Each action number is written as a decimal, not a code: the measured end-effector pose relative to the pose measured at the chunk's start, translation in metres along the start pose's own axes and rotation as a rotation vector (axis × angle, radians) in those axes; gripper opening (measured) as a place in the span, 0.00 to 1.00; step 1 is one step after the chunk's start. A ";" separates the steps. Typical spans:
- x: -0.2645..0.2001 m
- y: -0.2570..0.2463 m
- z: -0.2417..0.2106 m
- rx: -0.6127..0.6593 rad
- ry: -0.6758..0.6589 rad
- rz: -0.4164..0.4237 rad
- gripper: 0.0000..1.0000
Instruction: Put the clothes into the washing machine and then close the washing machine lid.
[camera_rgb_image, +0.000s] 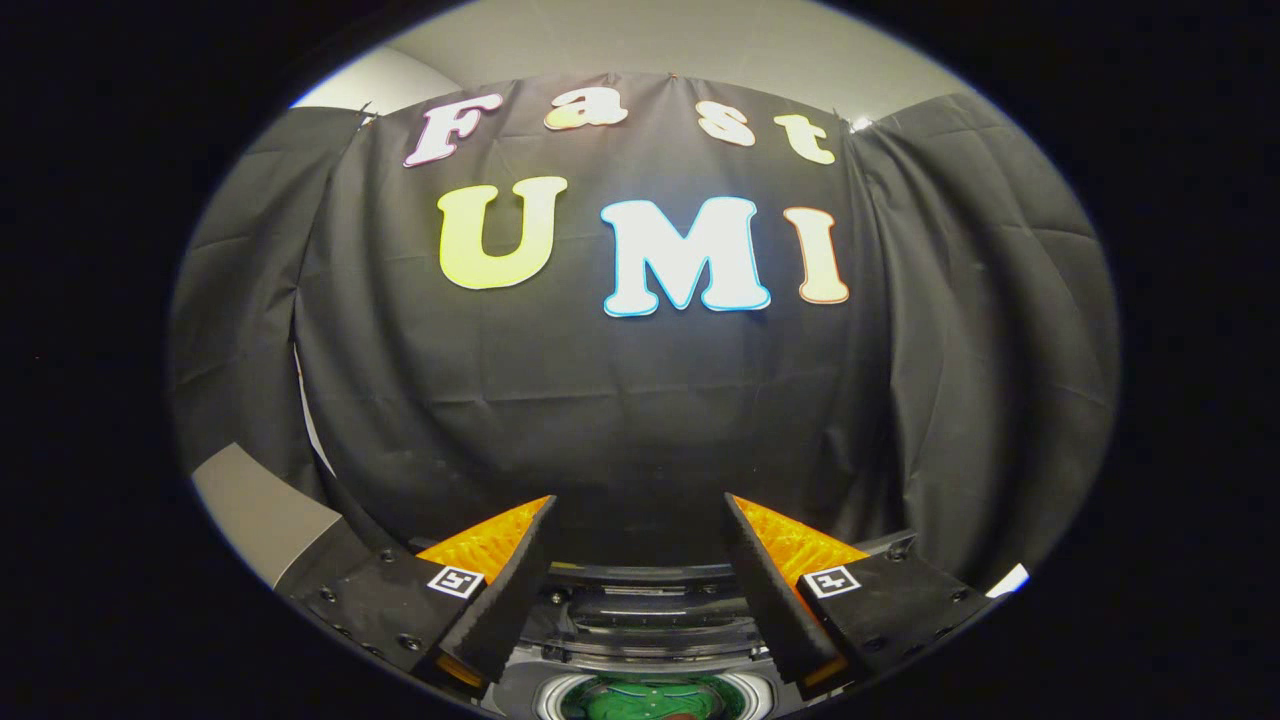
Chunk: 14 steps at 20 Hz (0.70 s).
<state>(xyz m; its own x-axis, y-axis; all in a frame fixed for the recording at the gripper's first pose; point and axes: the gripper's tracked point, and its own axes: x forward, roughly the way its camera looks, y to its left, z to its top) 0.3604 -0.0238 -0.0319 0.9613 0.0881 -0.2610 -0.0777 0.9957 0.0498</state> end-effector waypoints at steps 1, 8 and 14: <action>0.006 0.000 -0.002 0.008 0.008 0.000 1.00; 0.035 -0.004 -0.020 0.022 0.076 -0.025 1.00; 0.042 -0.004 -0.037 0.008 0.119 -0.018 1.00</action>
<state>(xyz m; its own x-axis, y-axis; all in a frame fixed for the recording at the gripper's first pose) 0.3911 -0.0233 -0.0789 0.9244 0.0735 -0.3743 -0.0583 0.9969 0.0520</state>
